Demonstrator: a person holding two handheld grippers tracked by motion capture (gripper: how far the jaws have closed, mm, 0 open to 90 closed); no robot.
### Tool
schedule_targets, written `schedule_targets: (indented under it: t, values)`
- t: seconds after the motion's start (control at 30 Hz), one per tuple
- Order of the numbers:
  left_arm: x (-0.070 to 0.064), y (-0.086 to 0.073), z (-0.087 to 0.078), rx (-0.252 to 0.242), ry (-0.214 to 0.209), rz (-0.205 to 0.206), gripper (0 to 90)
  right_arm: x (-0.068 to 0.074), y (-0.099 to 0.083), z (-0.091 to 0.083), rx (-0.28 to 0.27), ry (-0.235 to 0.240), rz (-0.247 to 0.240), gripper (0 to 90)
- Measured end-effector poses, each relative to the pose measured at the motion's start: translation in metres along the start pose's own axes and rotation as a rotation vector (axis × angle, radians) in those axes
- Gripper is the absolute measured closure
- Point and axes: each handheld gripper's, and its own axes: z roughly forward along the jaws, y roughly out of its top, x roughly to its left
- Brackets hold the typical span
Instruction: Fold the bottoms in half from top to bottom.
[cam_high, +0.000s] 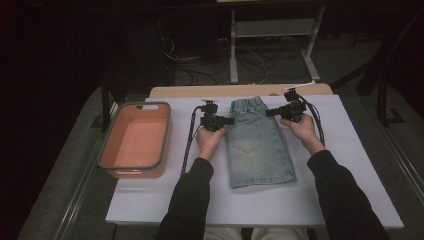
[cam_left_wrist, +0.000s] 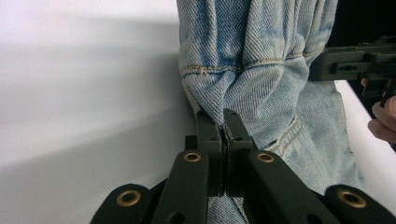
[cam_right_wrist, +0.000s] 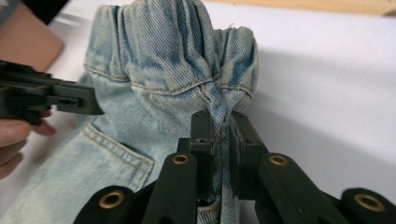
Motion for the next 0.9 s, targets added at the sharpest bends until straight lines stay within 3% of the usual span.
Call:
schedule_targets:
  t: [0.13, 0.27, 0.73, 0.9]
  values:
    - [-0.014, 0.001, -0.007, -0.028, -0.003, 0.120, 88.6, 0.001, -0.007, -0.014, -0.047, 0.019, -0.028, 81.1]
    - [-0.025, -0.001, -0.009, -0.053, -0.006, 0.192, 88.6, -0.003, -0.018, -0.023, -0.092, 0.038, -0.022, 81.0]
    - [-0.040, -0.016, -0.027, -0.115, -0.035, 0.332, 88.5, 0.005, -0.043, -0.042, -0.189, 0.106, -0.036, 81.0]
    - [-0.044, -0.022, -0.032, -0.136, -0.057, 0.352, 88.5, 0.009, -0.049, -0.048, -0.191, 0.119, -0.039, 81.0]
